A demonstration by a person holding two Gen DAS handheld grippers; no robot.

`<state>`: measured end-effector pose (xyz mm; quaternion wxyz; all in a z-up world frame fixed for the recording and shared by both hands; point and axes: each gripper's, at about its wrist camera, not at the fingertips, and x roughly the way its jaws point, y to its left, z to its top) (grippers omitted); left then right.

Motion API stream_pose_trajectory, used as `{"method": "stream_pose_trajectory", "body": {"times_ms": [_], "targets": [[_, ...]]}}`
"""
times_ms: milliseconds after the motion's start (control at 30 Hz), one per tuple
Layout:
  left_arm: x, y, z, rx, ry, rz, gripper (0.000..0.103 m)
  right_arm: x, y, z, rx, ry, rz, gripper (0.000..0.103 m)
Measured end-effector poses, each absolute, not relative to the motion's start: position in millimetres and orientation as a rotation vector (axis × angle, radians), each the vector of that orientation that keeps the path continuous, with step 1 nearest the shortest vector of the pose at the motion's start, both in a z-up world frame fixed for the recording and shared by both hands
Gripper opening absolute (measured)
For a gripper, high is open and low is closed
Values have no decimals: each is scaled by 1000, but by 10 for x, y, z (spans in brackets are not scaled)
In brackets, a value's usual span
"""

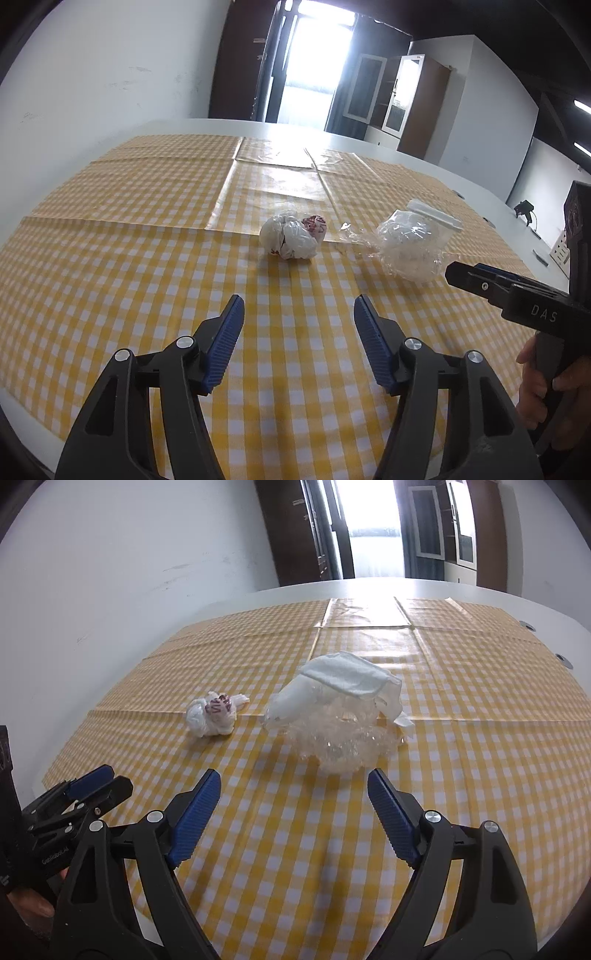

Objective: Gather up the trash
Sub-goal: 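Grasp the white red-printed plastic bag with the left gripper while the right gripper grasps the clear bag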

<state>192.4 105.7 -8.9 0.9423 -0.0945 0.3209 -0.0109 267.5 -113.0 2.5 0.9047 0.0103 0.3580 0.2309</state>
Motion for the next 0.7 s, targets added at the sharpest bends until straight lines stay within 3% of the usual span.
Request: {"method": "stream_pose_trajectory", "body": {"times_ms": [500,567,700], "targets": [[2684,1058,-66,-112,715,-48,73,3449,-954,-41,82,884,458,77],[2803,1044,-73,-102,728,-57,75,3524,-931,-42,84,896,454,73],[3010,1007,-92,-88,750,-80,74,3663,-898,-67,96,930,457,55]]}}
